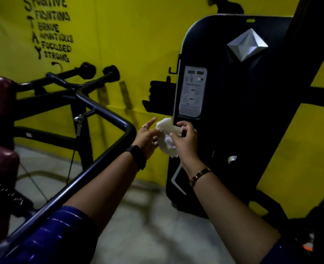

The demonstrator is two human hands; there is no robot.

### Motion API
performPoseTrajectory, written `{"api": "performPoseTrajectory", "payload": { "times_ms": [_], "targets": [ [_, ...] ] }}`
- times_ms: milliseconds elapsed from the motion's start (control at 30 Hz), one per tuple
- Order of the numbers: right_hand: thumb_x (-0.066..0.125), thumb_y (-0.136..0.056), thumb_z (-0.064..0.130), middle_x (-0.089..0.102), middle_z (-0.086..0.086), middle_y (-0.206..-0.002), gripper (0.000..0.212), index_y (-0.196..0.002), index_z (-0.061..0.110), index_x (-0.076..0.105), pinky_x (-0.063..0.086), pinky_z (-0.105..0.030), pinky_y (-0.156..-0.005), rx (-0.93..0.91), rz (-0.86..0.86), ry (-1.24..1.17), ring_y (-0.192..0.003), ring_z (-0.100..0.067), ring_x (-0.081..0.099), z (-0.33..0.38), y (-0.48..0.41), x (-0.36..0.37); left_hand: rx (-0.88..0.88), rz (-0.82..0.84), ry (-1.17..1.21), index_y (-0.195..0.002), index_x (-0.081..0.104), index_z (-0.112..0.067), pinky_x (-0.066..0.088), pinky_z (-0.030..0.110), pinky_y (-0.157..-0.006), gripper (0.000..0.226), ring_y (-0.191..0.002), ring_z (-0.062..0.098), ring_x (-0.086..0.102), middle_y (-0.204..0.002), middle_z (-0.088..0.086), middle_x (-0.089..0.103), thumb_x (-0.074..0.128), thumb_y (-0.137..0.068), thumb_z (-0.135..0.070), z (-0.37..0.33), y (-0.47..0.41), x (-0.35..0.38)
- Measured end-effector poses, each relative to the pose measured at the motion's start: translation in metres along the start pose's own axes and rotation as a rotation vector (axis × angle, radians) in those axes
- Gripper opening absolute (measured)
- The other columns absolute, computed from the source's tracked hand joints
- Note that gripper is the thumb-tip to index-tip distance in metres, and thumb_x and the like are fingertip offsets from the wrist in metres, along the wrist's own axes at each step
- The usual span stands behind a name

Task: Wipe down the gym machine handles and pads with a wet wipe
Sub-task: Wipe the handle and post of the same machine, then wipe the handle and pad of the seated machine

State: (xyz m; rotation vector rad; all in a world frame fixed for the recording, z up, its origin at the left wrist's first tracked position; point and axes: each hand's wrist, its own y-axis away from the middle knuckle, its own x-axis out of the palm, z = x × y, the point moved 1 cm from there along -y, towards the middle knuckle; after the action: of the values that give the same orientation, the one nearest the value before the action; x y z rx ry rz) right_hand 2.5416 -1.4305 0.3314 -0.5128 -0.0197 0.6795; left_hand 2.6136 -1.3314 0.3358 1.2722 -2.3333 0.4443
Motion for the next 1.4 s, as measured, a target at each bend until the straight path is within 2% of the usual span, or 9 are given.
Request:
{"api": "performPoseTrajectory", "payload": {
  "times_ms": [267,500,633,733,1033,1167,1233,1300,1400],
  "targets": [
    [0.074,-0.082,0.017,0.05,-0.013,-0.117,0.027,-0.105,0.005,0.065,0.034,-0.012,-0.076,0.015,0.192,0.025,-0.097,-0.013,0.048,0.006,0.034,0.001,0.068,-0.085,-0.151,-0.143,0.041,-0.014,0.053,0.022,-0.059,0.056,-0.08,0.019,0.061,-0.1,0.009,0.063,0.051,-0.093,0.008,0.009,0.061,-0.014],
    [0.07,-0.083,0.017,0.049,-0.011,-0.124,0.02,-0.101,0.007,0.068,0.04,-0.025,-0.086,-0.108,0.316,0.15,-0.112,-0.026,0.051,0.02,0.074,0.003,0.092,-0.161,-0.196,-0.132,0.052,-0.01,0.056,0.023,-0.066,0.045,-0.076,0.015,0.068,-0.102,0.009,0.066,0.048,-0.092,0.01,0.013,0.122,-0.034],
    [0.067,-0.085,0.02,0.069,-0.008,-0.103,0.016,-0.097,0.011,0.072,0.048,-0.028,-0.072,-0.145,0.451,0.14,-0.097,-0.022,0.064,0.035,0.09,0.005,0.108,-0.197,-0.21,-0.107,0.059,-0.009,0.057,0.024,-0.068,0.018,-0.071,0.011,0.071,-0.086,0.004,0.07,0.048,-0.097,0.001,0.009,0.155,-0.042],
    [0.068,-0.086,0.021,0.072,-0.006,-0.098,0.019,-0.099,0.007,0.072,0.051,-0.031,-0.078,-0.094,0.546,0.058,-0.094,-0.018,0.064,0.047,0.099,0.005,0.123,-0.261,-0.209,-0.096,0.059,-0.012,0.057,0.024,-0.064,0.006,-0.067,0.012,0.07,-0.08,0.002,0.07,0.054,-0.098,-0.009,0.0,0.174,-0.051],
    [0.054,-0.088,0.009,0.054,-0.001,-0.068,0.011,-0.077,0.009,0.056,0.041,-0.029,-0.065,-0.017,0.716,-0.163,-0.068,-0.015,0.049,0.095,0.114,0.003,0.192,-0.319,-0.349,-0.071,0.054,-0.015,0.049,0.03,-0.069,0.024,-0.073,0.017,0.057,-0.074,0.003,0.058,0.061,-0.095,-0.016,-0.035,0.209,-0.056],
    [0.052,-0.092,0.008,0.057,-0.006,-0.073,0.007,-0.09,0.005,0.059,0.041,-0.021,-0.053,0.089,0.76,-0.249,-0.064,-0.016,0.052,0.105,0.12,0.002,0.144,-0.202,-0.347,-0.084,0.062,-0.015,0.051,0.037,-0.079,0.017,-0.083,0.02,0.062,-0.09,0.009,0.064,0.073,-0.085,-0.028,-0.049,0.225,-0.056],
    [0.054,-0.094,0.013,0.061,-0.011,-0.08,0.01,-0.095,0.006,0.061,0.043,-0.026,-0.059,0.146,0.801,-0.286,-0.07,-0.02,0.056,0.106,0.122,0.002,0.079,-0.124,-0.386,-0.1,0.064,-0.01,0.055,0.035,-0.086,0.013,-0.087,0.018,0.067,-0.098,0.01,0.069,0.062,-0.093,-0.021,-0.051,0.233,-0.058],
    [0.056,-0.093,0.016,0.061,-0.013,-0.084,0.008,-0.09,0.01,0.061,0.042,-0.034,-0.065,0.229,0.841,-0.324,-0.074,-0.025,0.056,0.107,0.127,0.003,0.016,-0.077,-0.411,-0.107,0.064,-0.008,0.056,0.031,-0.084,0.014,-0.086,0.015,0.07,-0.097,0.007,0.072,0.057,-0.096,-0.014,-0.052,0.242,-0.06],
    [0.056,-0.093,0.008,0.063,-0.013,-0.076,0.01,-0.085,0.005,0.06,0.046,-0.026,-0.057,0.387,0.856,-0.433,-0.063,-0.022,0.061,0.106,0.139,0.003,0.011,-0.116,-0.325,-0.116,0.061,-0.009,0.059,0.026,-0.072,0.026,-0.085,0.015,0.069,-0.105,0.008,0.069,0.065,-0.091,-0.012,-0.054,0.25,-0.07]
  ]
}}
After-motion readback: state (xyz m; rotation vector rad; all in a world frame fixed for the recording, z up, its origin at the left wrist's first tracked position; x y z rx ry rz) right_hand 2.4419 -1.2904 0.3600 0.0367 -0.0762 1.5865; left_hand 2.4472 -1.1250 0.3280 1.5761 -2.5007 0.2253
